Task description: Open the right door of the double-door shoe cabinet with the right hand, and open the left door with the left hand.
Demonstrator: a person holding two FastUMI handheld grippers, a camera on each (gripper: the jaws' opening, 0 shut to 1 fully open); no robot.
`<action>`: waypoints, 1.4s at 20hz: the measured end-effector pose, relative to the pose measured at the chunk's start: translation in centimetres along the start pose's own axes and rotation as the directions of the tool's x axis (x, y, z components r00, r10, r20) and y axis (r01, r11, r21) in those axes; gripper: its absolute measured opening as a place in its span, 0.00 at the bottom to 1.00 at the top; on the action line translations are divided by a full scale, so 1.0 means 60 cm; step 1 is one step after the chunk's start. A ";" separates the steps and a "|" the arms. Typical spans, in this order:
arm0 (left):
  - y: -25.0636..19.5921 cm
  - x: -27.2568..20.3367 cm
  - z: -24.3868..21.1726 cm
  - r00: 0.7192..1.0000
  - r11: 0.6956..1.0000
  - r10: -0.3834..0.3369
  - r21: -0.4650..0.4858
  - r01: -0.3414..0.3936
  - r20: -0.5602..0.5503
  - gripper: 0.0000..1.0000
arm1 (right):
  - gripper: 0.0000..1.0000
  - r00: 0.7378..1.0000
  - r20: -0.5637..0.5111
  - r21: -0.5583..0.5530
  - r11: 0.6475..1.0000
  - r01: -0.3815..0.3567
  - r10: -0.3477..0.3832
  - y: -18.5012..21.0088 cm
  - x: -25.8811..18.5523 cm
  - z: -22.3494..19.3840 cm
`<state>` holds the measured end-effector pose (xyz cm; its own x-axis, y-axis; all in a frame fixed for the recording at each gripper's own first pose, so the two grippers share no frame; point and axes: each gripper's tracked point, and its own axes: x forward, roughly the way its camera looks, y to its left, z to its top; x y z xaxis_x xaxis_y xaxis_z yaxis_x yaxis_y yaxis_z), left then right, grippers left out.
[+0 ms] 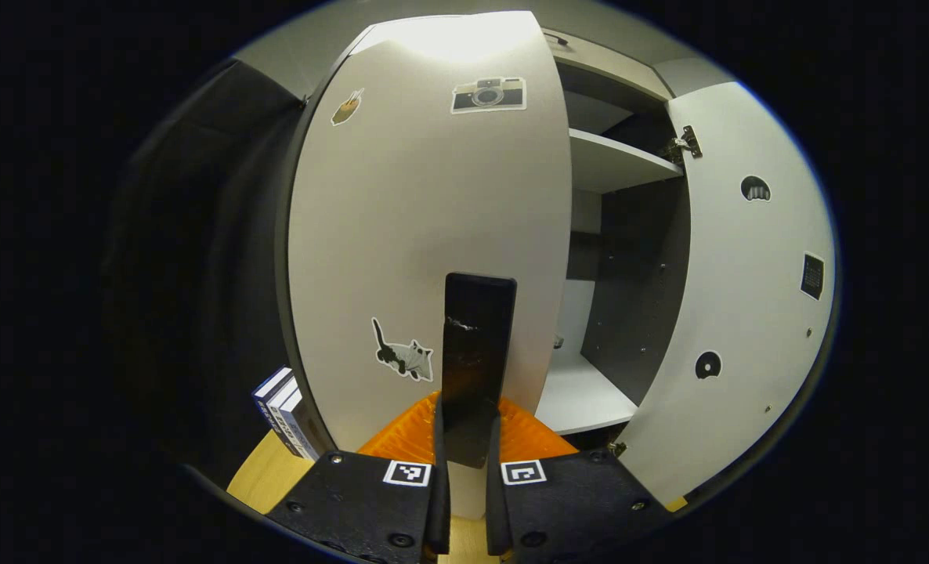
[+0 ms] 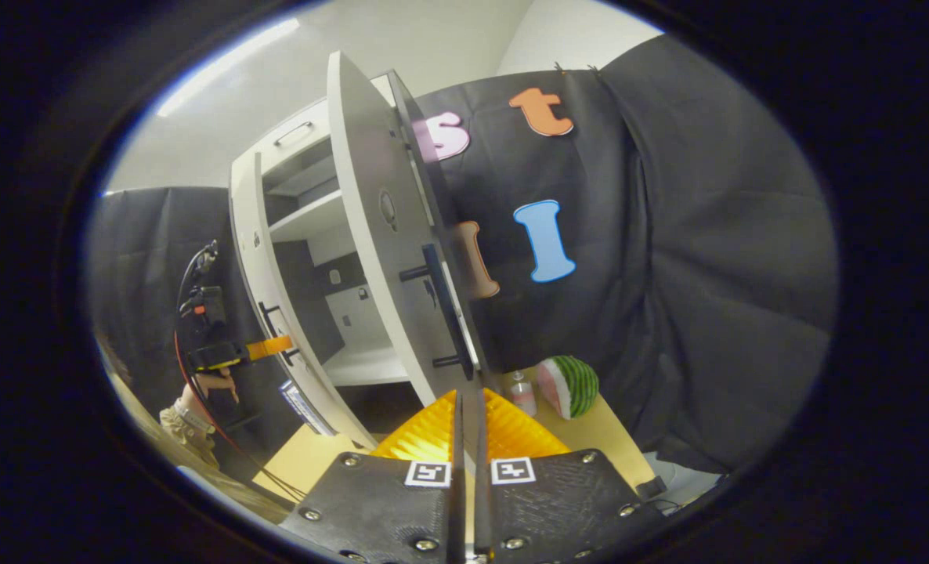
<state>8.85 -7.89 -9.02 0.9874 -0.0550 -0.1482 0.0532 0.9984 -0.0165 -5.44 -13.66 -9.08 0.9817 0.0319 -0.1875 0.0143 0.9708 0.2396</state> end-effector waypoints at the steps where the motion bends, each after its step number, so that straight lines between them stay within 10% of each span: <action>1: 0.001 -0.001 0.000 1.000 1.000 -0.001 0.001 0.001 -0.001 0.18 | 0.04 1.000 0.007 0.014 1.000 -0.013 0.013 0.007 -0.001 0.005; 28: 0.051 -0.055 -0.008 0.999 0.999 0.043 -0.019 -0.043 -0.011 0.13 | 0.05 0.992 0.061 0.006 0.994 -0.112 0.112 0.085 0.009 0.026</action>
<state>5.71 -4.65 -9.05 0.9872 -0.0125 -0.1592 0.0081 0.9996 -0.0285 -4.53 -9.05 -6.47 0.9869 0.1256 -0.1011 -0.0951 0.9597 0.2644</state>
